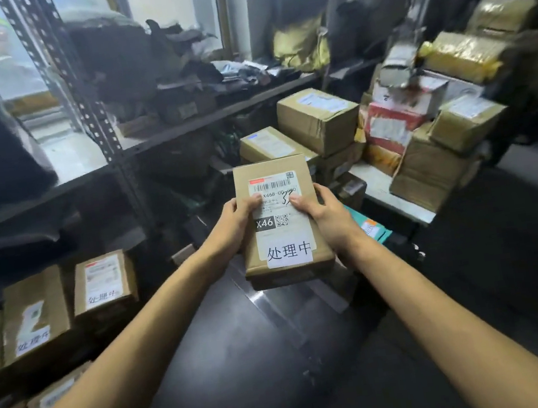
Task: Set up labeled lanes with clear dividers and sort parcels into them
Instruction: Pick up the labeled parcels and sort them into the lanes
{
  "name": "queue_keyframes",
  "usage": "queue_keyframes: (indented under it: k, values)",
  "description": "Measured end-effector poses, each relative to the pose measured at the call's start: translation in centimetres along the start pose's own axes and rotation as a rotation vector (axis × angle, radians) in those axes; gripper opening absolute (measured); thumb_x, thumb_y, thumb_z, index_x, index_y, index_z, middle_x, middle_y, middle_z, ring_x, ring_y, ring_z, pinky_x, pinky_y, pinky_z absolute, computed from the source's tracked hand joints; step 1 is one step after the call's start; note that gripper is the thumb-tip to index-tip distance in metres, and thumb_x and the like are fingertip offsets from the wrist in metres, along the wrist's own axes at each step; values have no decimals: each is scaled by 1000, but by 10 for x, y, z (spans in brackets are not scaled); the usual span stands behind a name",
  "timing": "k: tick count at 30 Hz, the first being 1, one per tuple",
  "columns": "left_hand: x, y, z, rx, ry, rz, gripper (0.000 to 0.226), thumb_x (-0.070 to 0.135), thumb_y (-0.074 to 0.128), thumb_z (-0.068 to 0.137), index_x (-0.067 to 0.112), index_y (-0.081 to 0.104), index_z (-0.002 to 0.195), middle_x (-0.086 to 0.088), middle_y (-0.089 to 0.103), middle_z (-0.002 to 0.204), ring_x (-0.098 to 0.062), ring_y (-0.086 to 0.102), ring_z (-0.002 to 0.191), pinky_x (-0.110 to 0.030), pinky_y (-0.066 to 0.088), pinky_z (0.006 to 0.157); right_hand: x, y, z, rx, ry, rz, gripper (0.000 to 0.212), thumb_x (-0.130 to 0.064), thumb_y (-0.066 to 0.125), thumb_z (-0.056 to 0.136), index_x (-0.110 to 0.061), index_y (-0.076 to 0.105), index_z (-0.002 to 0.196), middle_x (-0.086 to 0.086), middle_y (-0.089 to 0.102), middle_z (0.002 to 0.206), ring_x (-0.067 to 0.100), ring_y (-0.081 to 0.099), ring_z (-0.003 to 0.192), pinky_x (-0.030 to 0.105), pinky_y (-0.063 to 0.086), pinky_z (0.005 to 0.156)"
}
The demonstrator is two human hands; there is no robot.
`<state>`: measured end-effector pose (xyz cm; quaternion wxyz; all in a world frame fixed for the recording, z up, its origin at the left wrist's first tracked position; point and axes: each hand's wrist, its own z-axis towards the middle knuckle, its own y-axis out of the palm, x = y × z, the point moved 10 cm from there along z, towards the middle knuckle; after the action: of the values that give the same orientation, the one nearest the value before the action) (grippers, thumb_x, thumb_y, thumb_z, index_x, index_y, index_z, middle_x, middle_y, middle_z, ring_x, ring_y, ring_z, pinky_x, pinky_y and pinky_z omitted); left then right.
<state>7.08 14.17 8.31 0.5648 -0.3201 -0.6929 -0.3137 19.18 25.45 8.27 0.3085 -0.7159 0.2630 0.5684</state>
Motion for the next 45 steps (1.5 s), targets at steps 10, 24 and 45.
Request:
queue_keyframes:
  k: [10, 24, 45]
  values:
    - [-17, 51, 47, -18, -51, 39, 41, 32, 44, 102, 5, 57, 130, -14, 70, 119, -31, 67, 110, -49, 49, 103, 30, -48, 46, -43, 79, 53, 97, -59, 72, 61, -27, 42, 147, 11, 54, 139, 32, 60, 121, 52, 49, 103]
    - [-86, 7, 84, 264, -293, 60, 46, 51, 38, 101, 18, 57, 126, -4, 76, 102, -22, 74, 91, -33, 58, 74, 74, 5, 146, -406, 169, -166, 71, -44, 69, 89, -19, 40, 149, 10, 58, 139, 28, 64, 116, 47, 52, 101]
    - [-144, -76, 147, 420, -689, 442, 66, 54, 43, 96, 2, 41, 136, -13, 59, 128, -34, 62, 111, -48, 60, 77, 142, 83, 232, -675, 569, -321, 26, -32, 51, 103, -12, 64, 112, 4, 78, 80, 13, 74, 61, 21, 53, 48]
